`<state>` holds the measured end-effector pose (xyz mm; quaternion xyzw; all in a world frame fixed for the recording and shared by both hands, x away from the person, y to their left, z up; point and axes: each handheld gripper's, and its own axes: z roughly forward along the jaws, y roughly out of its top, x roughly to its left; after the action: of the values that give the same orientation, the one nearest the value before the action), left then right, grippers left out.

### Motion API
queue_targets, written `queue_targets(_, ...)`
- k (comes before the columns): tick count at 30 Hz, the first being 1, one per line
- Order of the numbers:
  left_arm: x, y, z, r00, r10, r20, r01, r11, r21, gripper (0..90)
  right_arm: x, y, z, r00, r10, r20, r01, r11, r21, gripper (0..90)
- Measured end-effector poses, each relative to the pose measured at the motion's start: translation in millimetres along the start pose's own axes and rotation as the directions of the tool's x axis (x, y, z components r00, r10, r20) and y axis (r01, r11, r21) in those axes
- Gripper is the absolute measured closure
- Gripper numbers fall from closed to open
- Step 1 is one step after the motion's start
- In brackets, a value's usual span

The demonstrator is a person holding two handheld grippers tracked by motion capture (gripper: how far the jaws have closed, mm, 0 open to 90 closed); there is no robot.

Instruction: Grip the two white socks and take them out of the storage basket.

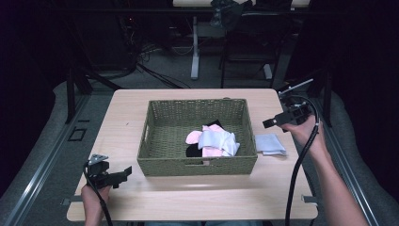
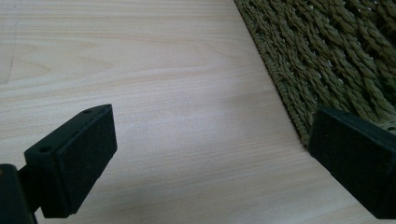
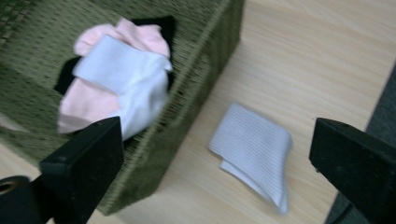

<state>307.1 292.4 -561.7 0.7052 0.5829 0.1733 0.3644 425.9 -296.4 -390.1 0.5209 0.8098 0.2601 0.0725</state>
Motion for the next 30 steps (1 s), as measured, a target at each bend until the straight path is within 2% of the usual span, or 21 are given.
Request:
queue_targets(7, 0.7, 0.2, -1.1, 1.0, 0.0, 0.004, 0.0, 1.0, 0.007, 1.5, 41.1, 26.6, -3.1, 0.9945, -0.101, -0.027, 0.1, 0.994, -0.032, 0.5)
queue_targets(10, 0.6, 0.3, -0.8, 1.0, 0.0, 0.004, 0.0, 1.0, 0.004, 1.5, 64.6, 41.0, 5.5, 0.9877, -0.15, -0.046, 0.149, 0.989, -0.026, 0.7)
queue_targets(11, 0.7, 0.5, -1.3, 1.0, 0.0, 0.006, 0.0, 1.0, 0.009, 1.5, 64.6, 41.0, 5.5, 0.9877, -0.15, -0.046, 0.149, 0.989, -0.026, 0.7)
queue_targets(12, 0.8, 0.4, -1.3, 1.0, -0.002, 0.006, 0.002, 1.0, 0.007, 1.5, 75.6, 46.9, 13.2, 0.9856, -0.159, -0.059, 0.157, 0.987, -0.023, 0.8)
queue_targets(13, 0.9, 0.4, -1.5, 1.0, -0.002, 0.006, 0.002, 1.0, 0.008, 1.5, 75.6, 46.9, 13.2, 0.9856, -0.159, -0.059, 0.157, 0.987, -0.023, 0.8)
queue_targets(16, 1.7, -0.1, -1.2, 1.0, -0.003, 0.009, 0.003, 1.0, -0.002, 1.5, 91.9, 55.5, 29.9, 0.9794, -0.186, -0.078, 0.188, 0.982, 0.008, 1.7)
queue_targets(17, 1.7, 0.0, -1.3, 1.0, -0.003, 0.008, 0.003, 1.0, -0.002, 1.5, 91.9, 55.5, 29.9, 0.9794, -0.186, -0.078, 0.188, 0.982, 0.008, 1.7)
queue_targets(22, 1.5, 0.3, -0.9, 0.9999, -0.001, 0.01, 0.001, 1.0, -0.001, 1.5, 103.1, 60.4, 53.5, 0.9782, -0.187, -0.089, 0.192, 0.98, 0.046, 5.5)
queue_targets(25, 1.7, 0.2, -1.1, 0.9999, -0.006, 0.012, 0.007, 1.0, -0.006, 1.5, 102.7, 60.7, 70.9, 0.9811, -0.172, -0.089, 0.178, 0.982, 0.067, 8.2)
queue_targets(26, 1.8, 0.1, -1.6, 0.9999, -0.008, 0.011, 0.008, 1.0, -0.005, 1.5, 101.6, 60.2, 82.2, 0.9808, -0.168, -0.099, 0.177, 0.98, 0.089, 10.4)
queue_targets(27, 2.0, 0.1, -1.6, 0.9999, -0.009, 0.01, 0.009, 0.9999, -0.006, 1.5, 101.6, 60.2, 82.2, 0.9808, -0.168, -0.099, 0.177, 0.98, 0.089, 10.4)
queue_targets(30, 1.9, 0.2, -1.3, 0.9999, -0.007, 0.012, 0.007, 1.0, -0.005, 1.5, 100.8, 58.1, 97.6, 0.9835, -0.151, -0.1, 0.161, 0.981, 0.108, 13.0)
